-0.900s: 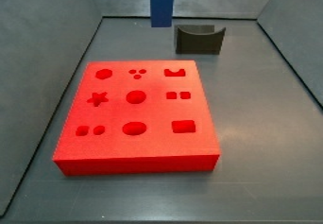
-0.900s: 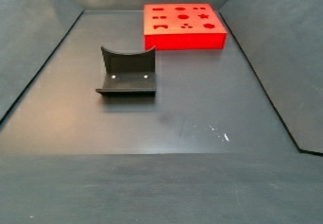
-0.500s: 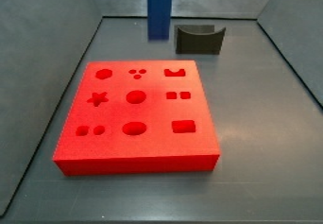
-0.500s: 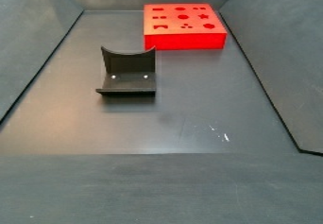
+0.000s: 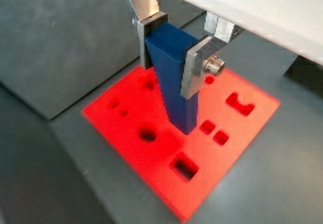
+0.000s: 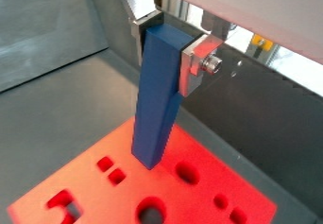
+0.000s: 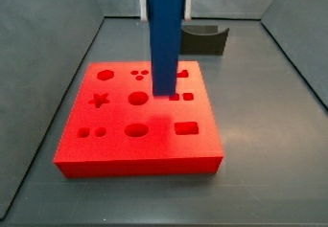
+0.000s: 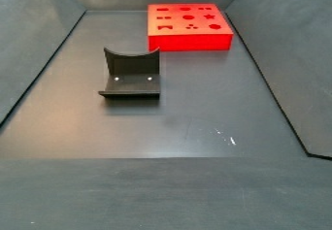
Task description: Insert the rectangle object.
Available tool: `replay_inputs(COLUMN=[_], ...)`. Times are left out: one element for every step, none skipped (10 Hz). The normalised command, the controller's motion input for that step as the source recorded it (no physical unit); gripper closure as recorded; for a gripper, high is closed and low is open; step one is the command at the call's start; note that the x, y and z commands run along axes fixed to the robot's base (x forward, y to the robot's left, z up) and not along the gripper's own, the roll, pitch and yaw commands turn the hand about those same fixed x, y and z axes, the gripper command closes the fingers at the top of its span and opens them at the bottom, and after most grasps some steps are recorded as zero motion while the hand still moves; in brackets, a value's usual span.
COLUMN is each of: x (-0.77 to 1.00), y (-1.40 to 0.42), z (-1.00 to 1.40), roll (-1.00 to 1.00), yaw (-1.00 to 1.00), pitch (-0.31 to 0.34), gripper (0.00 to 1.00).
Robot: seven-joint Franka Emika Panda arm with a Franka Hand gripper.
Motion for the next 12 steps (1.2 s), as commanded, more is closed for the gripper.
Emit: replay_inputs(x=[0.38, 0.02, 0.94, 1.00, 1.00, 0.65, 0.35, 0.00, 0.00, 0.00, 0.00, 0.00], y=[-0.52, 0.00, 0.00, 0.06, 0.02, 0.00, 0.00, 0.00, 0.00, 0.00, 0.00, 0.00], z=[-0.28, 0.00, -0.37, -0.41, -0.40, -0.09, 0.00, -0.05, -0.34, -0.19, 0.00, -0.17], roll=[-0.21, 0.00, -0.11, -0.25, -0.26, -0.15, -0.04, 0.00, 0.08, 0.07, 0.00, 0.00], yaw=[-0.13, -0.01, -0.16, 0.00, 0.00, -0.12, -0.04, 0.00, 0.08, 0.03, 0.01, 0.13], pitch=[0.000, 0.000, 0.017, 0.000, 0.000, 0.000, 0.024, -0.009, -0.029, -0.009, 0.000, -0.020], gripper=[1.00, 1.00, 1.00, 1.00, 1.00, 1.00, 1.00, 1.00, 1.00, 1.00, 1.00, 1.00])
